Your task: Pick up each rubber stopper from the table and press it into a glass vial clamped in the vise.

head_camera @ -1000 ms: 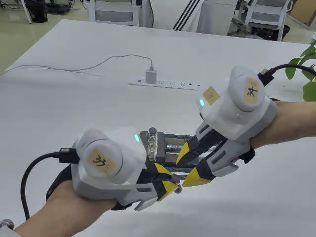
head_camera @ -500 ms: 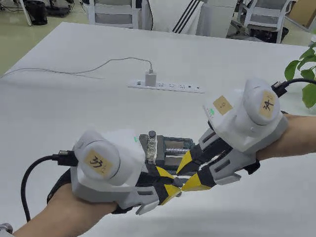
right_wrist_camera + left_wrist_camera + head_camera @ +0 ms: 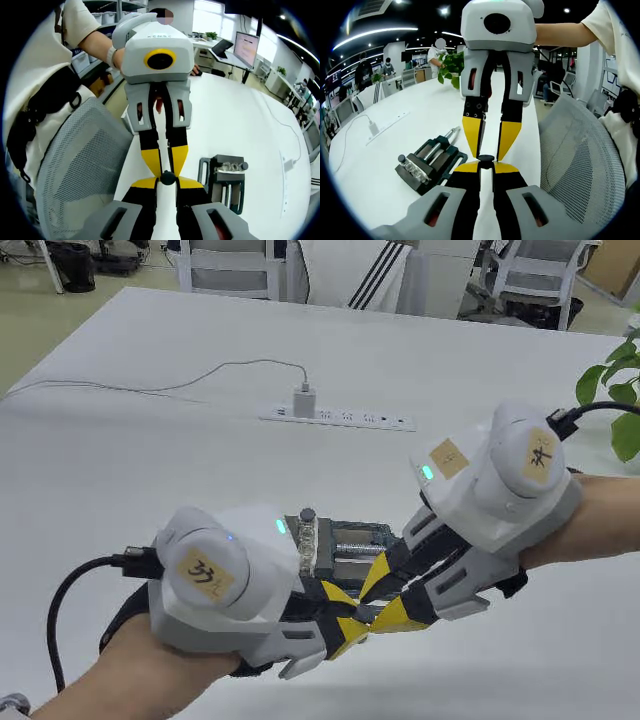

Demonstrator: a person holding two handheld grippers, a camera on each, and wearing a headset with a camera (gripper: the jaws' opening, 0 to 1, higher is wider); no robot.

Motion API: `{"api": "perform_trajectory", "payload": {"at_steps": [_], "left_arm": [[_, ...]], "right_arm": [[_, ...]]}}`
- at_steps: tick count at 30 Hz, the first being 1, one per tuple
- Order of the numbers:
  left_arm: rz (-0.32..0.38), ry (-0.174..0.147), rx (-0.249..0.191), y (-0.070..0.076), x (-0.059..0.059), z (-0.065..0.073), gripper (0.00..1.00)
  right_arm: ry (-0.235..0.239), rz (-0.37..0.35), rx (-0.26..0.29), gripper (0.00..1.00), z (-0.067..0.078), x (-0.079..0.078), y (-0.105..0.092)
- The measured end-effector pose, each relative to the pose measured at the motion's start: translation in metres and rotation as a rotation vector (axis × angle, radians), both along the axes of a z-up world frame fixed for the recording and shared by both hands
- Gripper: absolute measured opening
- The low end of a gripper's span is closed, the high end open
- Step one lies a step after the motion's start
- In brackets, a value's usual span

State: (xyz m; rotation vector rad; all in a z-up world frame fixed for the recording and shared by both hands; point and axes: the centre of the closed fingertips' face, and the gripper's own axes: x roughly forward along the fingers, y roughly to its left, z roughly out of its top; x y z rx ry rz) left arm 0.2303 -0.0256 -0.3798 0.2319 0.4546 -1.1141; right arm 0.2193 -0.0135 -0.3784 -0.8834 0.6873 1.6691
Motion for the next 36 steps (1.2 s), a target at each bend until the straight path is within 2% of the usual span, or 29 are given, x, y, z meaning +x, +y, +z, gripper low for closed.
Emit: {"api": "perform_trajectory", "payload": {"at_steps": [8, 14, 18, 25, 29, 31, 33, 36], "left_arm": [[0.000, -0.002, 0.004, 0.000, 0.001, 0.001, 0.04], [-0.015, -0.032, 0.050, 0.000, 0.001, -0.001, 0.05], [-0.019, -0.041, 0.057, 0.001, 0.001, -0.001, 0.05], [-0.016, -0.038, 0.061, 0.001, 0.001, -0.003, 0.06], [0.007, -0.044, 0.068, 0.003, 0.004, -0.004, 0.17], [0.015, -0.056, 0.057, 0.005, 0.005, -0.004, 0.19], [0.029, -0.042, 0.049, 0.007, 0.005, -0.005, 0.23], [0.056, -0.060, 0.057, 0.013, 0.008, -0.007, 0.31]], "right_arm": [[0.000, -0.015, -0.019, 0.08, 0.001, 0.002, 0.001], [0.019, -0.045, -0.034, 0.08, -0.001, 0.003, 0.001], [0.026, -0.042, -0.037, 0.07, -0.001, 0.002, 0.001], [0.037, -0.038, -0.039, 0.07, -0.002, 0.002, 0.002], [0.040, -0.039, -0.042, 0.07, -0.002, 0.004, 0.001], [0.039, -0.040, -0.042, 0.07, -0.002, 0.005, 0.000], [0.035, -0.042, -0.044, 0.07, -0.002, 0.007, 0.000], [0.029, -0.042, -0.049, 0.07, -0.003, 0.010, 0.000]]}}
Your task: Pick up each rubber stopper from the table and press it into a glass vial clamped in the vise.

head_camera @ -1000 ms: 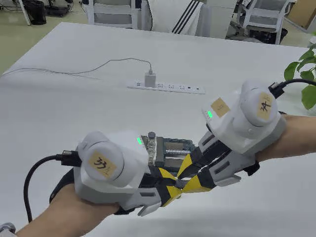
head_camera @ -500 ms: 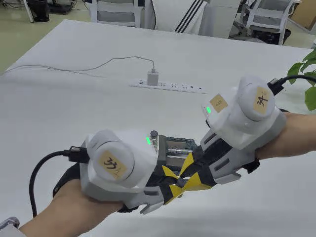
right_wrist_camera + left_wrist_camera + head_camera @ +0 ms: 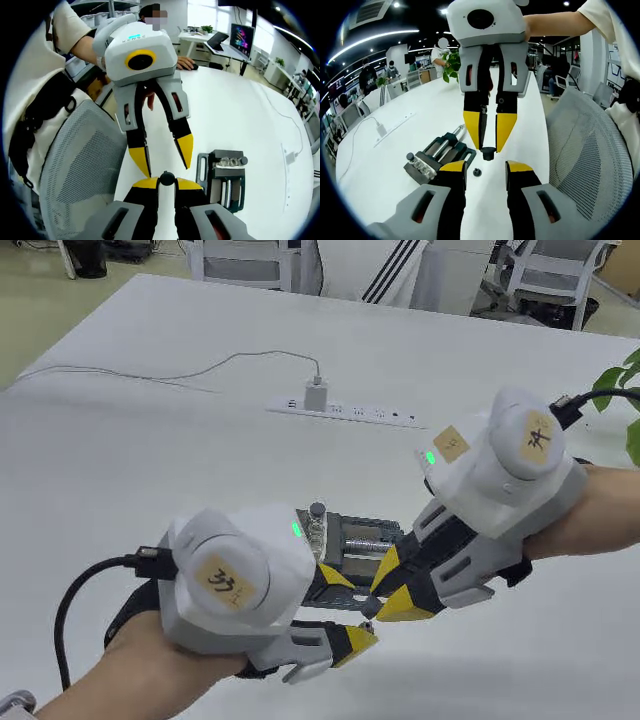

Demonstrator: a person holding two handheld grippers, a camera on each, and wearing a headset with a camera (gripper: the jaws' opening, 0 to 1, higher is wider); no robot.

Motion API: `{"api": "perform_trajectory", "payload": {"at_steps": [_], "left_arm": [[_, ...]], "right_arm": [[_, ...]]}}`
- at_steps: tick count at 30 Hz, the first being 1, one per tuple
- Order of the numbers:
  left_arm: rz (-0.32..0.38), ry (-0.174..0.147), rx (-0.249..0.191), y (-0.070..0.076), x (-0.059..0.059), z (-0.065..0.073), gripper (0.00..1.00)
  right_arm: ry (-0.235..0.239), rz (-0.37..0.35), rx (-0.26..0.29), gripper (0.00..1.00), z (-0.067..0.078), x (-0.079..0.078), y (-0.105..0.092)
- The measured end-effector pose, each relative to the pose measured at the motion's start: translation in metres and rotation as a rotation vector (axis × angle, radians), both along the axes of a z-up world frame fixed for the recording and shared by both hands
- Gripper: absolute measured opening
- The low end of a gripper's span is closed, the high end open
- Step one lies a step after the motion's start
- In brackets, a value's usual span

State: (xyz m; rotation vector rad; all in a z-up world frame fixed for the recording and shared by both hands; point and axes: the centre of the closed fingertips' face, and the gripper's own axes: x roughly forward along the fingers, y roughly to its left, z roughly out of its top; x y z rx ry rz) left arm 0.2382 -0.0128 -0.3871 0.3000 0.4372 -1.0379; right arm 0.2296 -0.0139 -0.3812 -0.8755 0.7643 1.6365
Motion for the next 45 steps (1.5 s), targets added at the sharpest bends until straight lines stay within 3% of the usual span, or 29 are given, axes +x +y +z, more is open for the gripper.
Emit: {"api": "perform_trajectory", "payload": {"at_steps": [3, 10, 14, 18, 23, 26, 28, 34, 45], "left_arm": [[0.038, -0.002, -0.016, 0.007, 0.003, 0.000, 0.41], [0.109, 0.001, -0.024, 0.026, 0.005, -0.007, 0.54], [0.154, 0.018, -0.026, 0.037, 0.005, -0.013, 0.60], [0.216, 0.008, -0.032, 0.049, 0.007, -0.015, 0.76], [0.272, 0.024, -0.028, 0.062, 0.008, -0.022, 0.90], [0.297, 0.015, -0.023, 0.068, 0.009, -0.023, 0.99], [0.330, 0.025, -0.024, 0.074, 0.008, -0.025, 0.99], [0.343, 0.031, -0.035, 0.078, 0.004, -0.026, 0.99], [0.349, 0.048, -0.039, 0.077, -0.002, -0.032, 0.99]], "right_arm": [[-0.003, 0.000, -0.004, 0.07, -0.001, 0.002, 0.001], [-0.003, 0.008, -0.017, 0.07, -0.003, 0.004, 0.003], [0.005, 0.012, -0.023, 0.07, -0.005, 0.002, 0.003], [0.004, 0.015, -0.027, 0.07, -0.006, 0.003, 0.003], [0.004, 0.012, -0.036, 0.07, -0.008, 0.005, 0.001], [-0.002, 0.010, -0.040, 0.07, -0.008, 0.007, 0.000], [-0.010, 0.011, -0.046, 0.07, -0.010, 0.009, -0.001], [-0.024, 0.029, -0.064, 0.06, -0.014, 0.014, 0.000], [-0.073, 0.019, -0.077, 0.06, -0.009, 0.045, 0.014]]}}
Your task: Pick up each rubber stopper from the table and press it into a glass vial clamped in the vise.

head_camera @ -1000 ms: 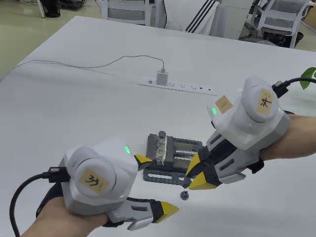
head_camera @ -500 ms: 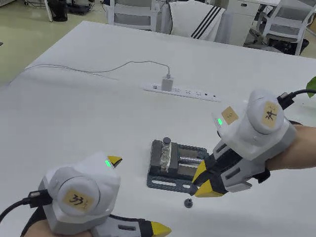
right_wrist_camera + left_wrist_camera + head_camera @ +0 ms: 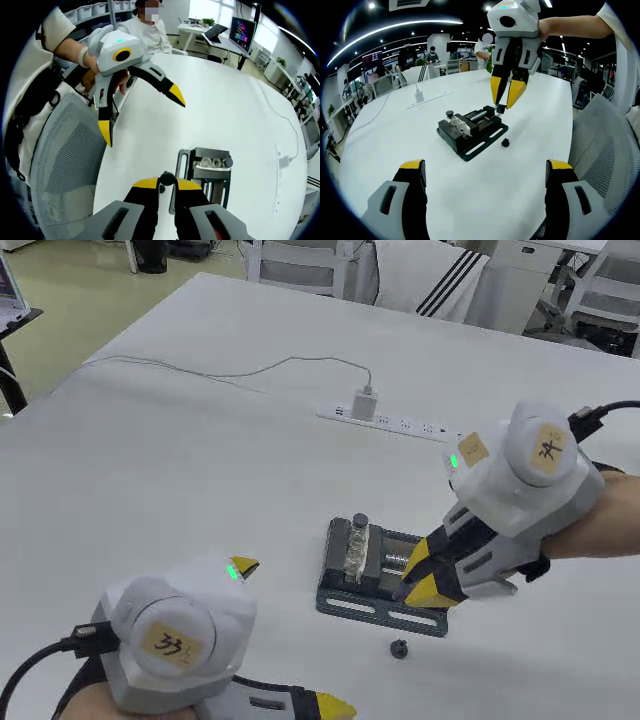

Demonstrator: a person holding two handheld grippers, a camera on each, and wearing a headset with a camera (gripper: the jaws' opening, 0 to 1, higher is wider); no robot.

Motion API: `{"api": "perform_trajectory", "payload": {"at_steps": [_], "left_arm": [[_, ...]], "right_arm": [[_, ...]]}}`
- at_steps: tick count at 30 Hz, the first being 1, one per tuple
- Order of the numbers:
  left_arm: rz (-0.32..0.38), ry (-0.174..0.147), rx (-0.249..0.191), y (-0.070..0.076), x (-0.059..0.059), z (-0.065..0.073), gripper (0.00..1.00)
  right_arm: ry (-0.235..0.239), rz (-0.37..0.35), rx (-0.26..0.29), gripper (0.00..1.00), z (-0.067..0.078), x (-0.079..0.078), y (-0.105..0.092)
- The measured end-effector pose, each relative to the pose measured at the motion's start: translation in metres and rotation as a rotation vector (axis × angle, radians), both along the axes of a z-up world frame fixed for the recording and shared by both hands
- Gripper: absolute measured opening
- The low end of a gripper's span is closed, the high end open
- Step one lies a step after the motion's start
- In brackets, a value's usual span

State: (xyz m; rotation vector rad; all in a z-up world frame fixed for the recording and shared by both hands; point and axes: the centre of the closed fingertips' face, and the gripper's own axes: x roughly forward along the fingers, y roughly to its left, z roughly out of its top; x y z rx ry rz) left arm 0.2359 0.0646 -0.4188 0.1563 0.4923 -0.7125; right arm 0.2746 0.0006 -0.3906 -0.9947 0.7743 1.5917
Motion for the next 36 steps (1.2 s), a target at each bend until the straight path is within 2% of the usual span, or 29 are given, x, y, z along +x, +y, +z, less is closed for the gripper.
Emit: {"api": "perform_trajectory", "payload": {"at_steps": [6, 15, 21, 25, 32, 36], "left_arm": [[0.002, 0.005, 0.005, 0.001, -0.001, -0.001, 0.99], [0.009, -0.005, 0.001, 0.003, 0.001, 0.004, 0.98], [0.007, -0.013, -0.001, 0.002, 0.001, 0.005, 0.98], [0.007, -0.015, -0.004, 0.001, 0.002, 0.006, 0.98], [0.011, -0.013, -0.008, 0.002, 0.002, 0.004, 0.98], [0.014, -0.015, -0.013, 0.002, 0.002, 0.004, 0.97]], "right_arm": [[-0.031, 0.031, -0.016, 0.06, -0.001, 0.013, 0.008], [-0.079, 0.048, -0.031, 0.06, 0.000, 0.035, 0.021], [-0.139, 0.092, -0.058, 0.06, 0.002, 0.051, 0.029], [-0.219, 0.149, -0.117, 0.06, -0.004, 0.067, 0.030], [-0.206, 0.172, -0.167, 0.06, -0.020, 0.070, 0.036], [-0.205, 0.184, -0.188, 0.06, -0.022, 0.072, 0.039]]}}
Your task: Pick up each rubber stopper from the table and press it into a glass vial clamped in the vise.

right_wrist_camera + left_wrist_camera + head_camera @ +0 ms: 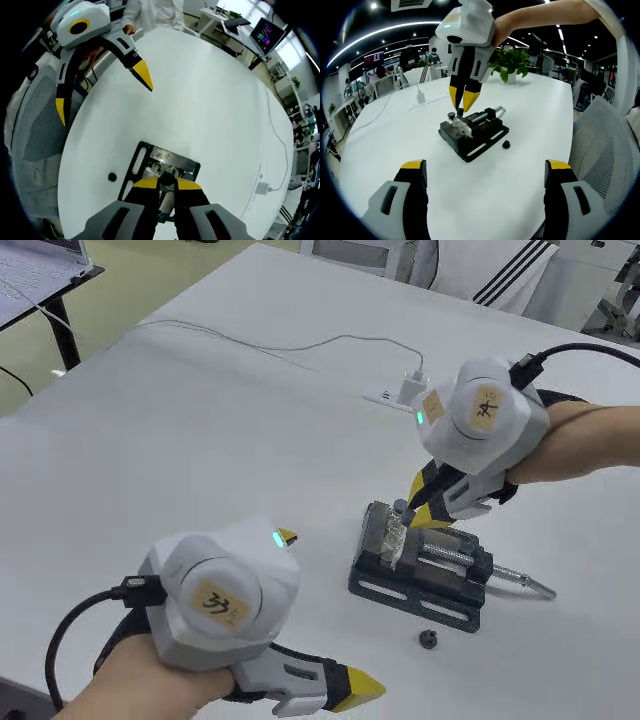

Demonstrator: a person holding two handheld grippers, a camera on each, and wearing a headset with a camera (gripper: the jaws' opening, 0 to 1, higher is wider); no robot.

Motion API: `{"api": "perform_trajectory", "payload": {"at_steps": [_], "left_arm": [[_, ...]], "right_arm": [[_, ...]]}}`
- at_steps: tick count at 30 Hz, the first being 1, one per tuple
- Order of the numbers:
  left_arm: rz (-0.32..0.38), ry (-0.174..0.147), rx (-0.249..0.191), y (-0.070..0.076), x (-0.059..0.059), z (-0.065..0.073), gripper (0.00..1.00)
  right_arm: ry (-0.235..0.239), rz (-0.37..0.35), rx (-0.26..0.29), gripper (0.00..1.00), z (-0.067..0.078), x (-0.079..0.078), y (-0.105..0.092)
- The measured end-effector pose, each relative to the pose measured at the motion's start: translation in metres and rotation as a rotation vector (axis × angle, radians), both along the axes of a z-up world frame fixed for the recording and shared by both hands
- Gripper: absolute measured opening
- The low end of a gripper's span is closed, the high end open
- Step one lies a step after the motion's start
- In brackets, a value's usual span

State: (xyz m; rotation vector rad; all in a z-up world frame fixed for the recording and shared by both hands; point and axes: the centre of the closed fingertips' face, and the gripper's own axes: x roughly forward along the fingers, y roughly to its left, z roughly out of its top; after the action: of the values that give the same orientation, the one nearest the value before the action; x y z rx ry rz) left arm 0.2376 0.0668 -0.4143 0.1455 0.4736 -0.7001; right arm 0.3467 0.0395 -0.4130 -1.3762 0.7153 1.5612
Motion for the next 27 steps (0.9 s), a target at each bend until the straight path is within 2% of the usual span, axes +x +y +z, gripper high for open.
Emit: {"api": "perform_trajectory", "payload": {"at_steps": [8, 12, 13, 15, 18, 27], "left_arm": [[0.008, -0.004, -0.005, 0.002, 0.001, 0.001, 0.97], [0.010, -0.004, -0.009, 0.003, 0.002, 0.002, 0.97], [0.013, -0.009, -0.020, 0.002, 0.002, 0.002, 0.97], [0.013, 0.007, -0.013, 0.002, -0.001, -0.001, 0.96], [0.010, 0.004, -0.018, 0.000, -0.002, -0.001, 0.96], [0.016, -0.008, -0.025, 0.000, 0.000, 0.006, 0.96]], "right_arm": [[-0.005, 0.009, -0.046, 0.06, -0.005, 0.010, 0.003], [0.003, 0.005, -0.062, 0.06, -0.009, 0.009, 0.003], [0.002, 0.010, -0.071, 0.06, -0.009, 0.009, 0.002], [-0.004, 0.011, -0.076, 0.06, -0.010, 0.009, 0.003], [-0.002, -0.014, -0.081, 0.06, -0.011, 0.010, 0.003], [0.004, -0.020, -0.098, 0.06, -0.017, 0.009, 0.001]]}}
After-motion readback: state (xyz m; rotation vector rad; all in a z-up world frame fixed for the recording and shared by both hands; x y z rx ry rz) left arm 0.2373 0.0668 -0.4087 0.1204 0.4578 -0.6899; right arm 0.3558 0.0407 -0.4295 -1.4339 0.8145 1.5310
